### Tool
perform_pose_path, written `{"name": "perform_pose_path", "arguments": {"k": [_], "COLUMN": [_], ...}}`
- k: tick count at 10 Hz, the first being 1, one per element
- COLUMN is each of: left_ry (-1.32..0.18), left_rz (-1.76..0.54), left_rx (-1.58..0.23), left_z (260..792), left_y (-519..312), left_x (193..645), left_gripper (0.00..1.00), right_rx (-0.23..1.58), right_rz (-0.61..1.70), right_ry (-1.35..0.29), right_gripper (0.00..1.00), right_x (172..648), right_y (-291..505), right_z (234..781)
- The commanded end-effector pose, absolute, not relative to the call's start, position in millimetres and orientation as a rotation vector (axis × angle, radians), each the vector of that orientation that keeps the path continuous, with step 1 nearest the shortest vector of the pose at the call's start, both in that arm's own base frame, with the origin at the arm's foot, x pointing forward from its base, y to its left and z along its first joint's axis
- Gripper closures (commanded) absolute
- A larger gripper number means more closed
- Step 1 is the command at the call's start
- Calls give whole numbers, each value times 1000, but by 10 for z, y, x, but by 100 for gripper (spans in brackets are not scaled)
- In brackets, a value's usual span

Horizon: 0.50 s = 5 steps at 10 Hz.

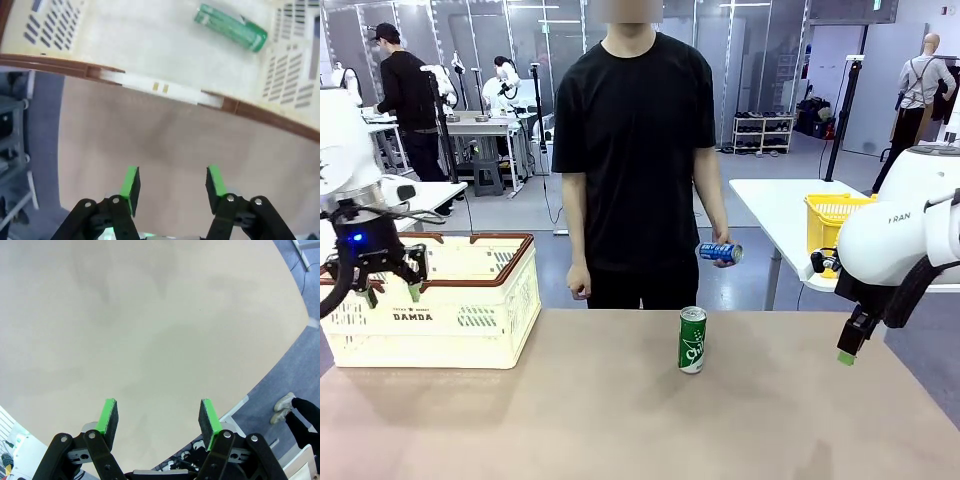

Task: Place the drinks into the Shopping basket.
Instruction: Pick up one drink and place it into the Shopping basket.

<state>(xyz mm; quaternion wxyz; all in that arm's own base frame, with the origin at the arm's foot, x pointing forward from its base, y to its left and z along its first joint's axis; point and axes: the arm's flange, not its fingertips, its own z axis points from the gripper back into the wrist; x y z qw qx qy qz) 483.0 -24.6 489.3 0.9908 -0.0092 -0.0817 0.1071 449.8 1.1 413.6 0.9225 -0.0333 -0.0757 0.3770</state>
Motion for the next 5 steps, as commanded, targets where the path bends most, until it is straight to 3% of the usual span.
{"name": "perform_pose_path", "arguments": {"k": [1,3,5], "left_ry": [-123,-78,-66], "left_rz": [82,-107,-103], "left_rx": [-41,3,-19], "left_z": [4774,4541,4387], "left_y": [-56,12,55], "left_x": [4750,4710,4756], "left_gripper": [32,32,32], "right_rx": [-69,-69,-69], "right_rz": [773,773,773], "right_ry": [-154,-154,-154], "right_gripper": [19,19,19], "right_x": [4494,4494,4494], "right_y": [7,7,7], "right_z": [4132,4132,4132]}}
